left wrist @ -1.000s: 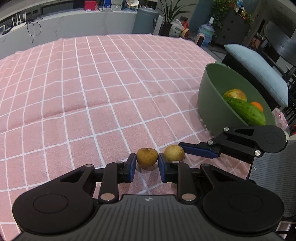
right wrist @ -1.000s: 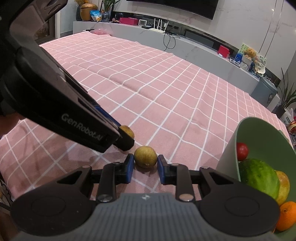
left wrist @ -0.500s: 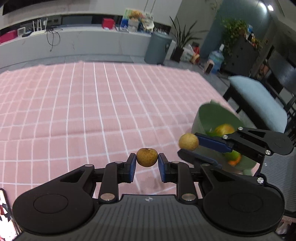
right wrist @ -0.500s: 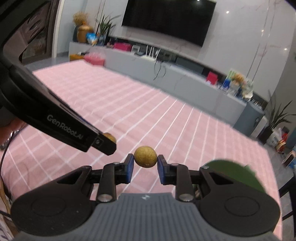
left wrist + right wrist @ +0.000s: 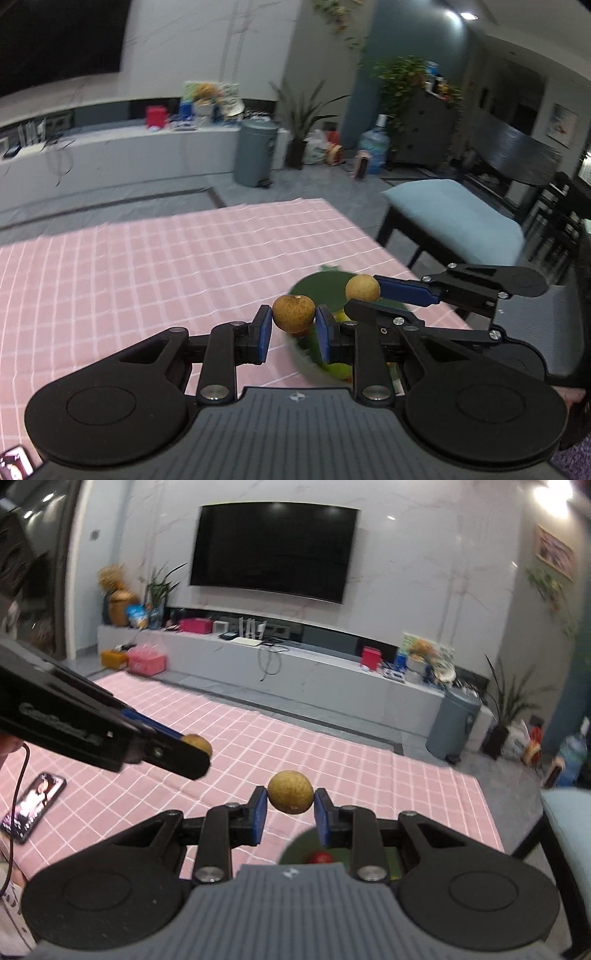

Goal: Organize fruits
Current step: 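Carry both longans into the green colander and release them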

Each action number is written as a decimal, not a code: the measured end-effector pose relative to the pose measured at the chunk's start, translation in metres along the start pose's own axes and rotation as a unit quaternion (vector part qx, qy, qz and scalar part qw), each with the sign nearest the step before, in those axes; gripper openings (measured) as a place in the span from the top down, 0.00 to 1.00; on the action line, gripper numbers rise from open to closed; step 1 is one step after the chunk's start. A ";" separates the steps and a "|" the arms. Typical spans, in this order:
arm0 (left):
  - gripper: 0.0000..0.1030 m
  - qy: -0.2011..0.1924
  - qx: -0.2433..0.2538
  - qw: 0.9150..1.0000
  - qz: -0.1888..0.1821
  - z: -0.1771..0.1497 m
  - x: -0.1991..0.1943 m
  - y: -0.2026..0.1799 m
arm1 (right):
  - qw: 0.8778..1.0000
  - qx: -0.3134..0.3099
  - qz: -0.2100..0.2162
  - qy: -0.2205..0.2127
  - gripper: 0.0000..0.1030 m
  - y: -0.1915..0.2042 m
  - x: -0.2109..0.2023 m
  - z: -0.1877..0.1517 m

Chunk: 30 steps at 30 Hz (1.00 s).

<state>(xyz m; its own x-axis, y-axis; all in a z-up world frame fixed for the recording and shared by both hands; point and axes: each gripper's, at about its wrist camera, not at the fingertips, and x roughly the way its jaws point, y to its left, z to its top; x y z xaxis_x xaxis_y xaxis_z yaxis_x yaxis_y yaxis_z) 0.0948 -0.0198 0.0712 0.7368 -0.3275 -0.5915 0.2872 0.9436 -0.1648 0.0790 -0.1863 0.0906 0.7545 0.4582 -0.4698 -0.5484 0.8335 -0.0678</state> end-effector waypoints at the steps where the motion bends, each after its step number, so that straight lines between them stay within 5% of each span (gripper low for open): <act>1: 0.73 0.000 0.006 1.000 -0.004 0.002 0.003 -0.006 | 1.000 0.011 -0.002 0.001 0.78 -0.007 -0.004 -0.001; 13: 0.73 0.046 0.077 0.995 -0.053 0.006 0.064 -0.066 | 0.995 0.094 -0.022 0.032 0.77 -0.080 -0.025 -0.028; 21: 0.73 0.122 0.167 0.977 -0.046 -0.018 0.115 -0.083 | 0.993 0.061 0.006 0.102 0.78 -0.092 0.006 -0.056; 30: 0.73 0.172 0.215 0.961 -0.026 -0.033 0.154 -0.090 | 0.987 0.010 0.024 0.156 0.78 -0.098 0.041 -0.079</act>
<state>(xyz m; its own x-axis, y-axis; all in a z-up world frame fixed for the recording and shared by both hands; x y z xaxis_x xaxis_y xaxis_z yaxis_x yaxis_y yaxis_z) 0.1622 -0.1540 -0.0313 0.4897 -0.2686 -0.8295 0.5991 0.7949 0.0963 0.1351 -0.2738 0.0081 0.5781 0.3818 -0.7211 -0.5705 0.8210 -0.0227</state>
